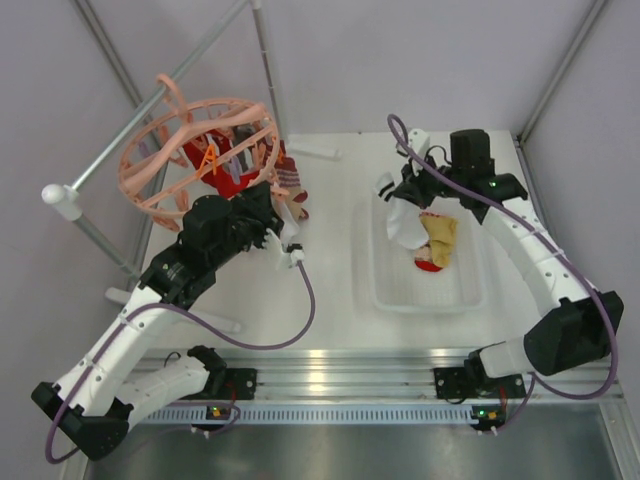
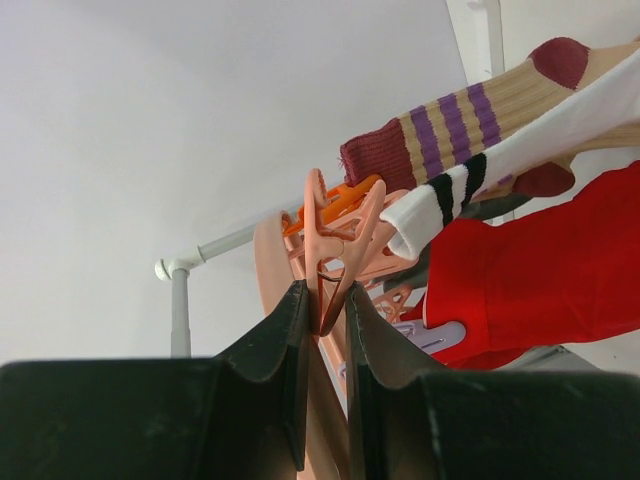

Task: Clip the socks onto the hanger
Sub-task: Pick up the sock from the bin.

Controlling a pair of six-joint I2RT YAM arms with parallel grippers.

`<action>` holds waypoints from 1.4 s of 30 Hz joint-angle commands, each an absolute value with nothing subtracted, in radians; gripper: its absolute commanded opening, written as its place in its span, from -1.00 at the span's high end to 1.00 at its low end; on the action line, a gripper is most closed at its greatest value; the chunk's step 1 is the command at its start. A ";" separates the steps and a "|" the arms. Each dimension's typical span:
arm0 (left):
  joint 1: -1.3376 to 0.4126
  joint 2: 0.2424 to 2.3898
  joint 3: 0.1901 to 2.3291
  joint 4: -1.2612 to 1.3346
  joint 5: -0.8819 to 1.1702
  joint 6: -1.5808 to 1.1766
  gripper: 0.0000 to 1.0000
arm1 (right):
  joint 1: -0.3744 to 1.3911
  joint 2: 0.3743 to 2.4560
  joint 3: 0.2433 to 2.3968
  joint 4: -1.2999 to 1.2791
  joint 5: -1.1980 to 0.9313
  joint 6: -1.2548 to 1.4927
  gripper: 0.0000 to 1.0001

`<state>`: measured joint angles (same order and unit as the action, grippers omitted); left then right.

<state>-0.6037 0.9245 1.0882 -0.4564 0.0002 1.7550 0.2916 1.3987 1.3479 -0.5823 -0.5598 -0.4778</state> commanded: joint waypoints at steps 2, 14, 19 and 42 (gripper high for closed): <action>-0.607 0.916 1.083 -0.399 0.043 1.697 1.00 | 0.322 1.379 1.465 -0.486 -0.707 -0.433 1.00; -0.607 0.908 1.072 -0.377 0.041 1.635 1.00 | 0.509 1.463 1.571 -0.276 -0.718 -0.333 1.00; -0.607 0.904 1.065 -0.365 0.051 1.603 1.00 | 0.600 1.506 1.493 -0.221 -0.703 -0.419 1.00; -0.606 0.841 0.959 -0.287 0.121 1.715 1.00 | 0.666 1.631 1.637 -0.374 -0.847 -0.531 1.00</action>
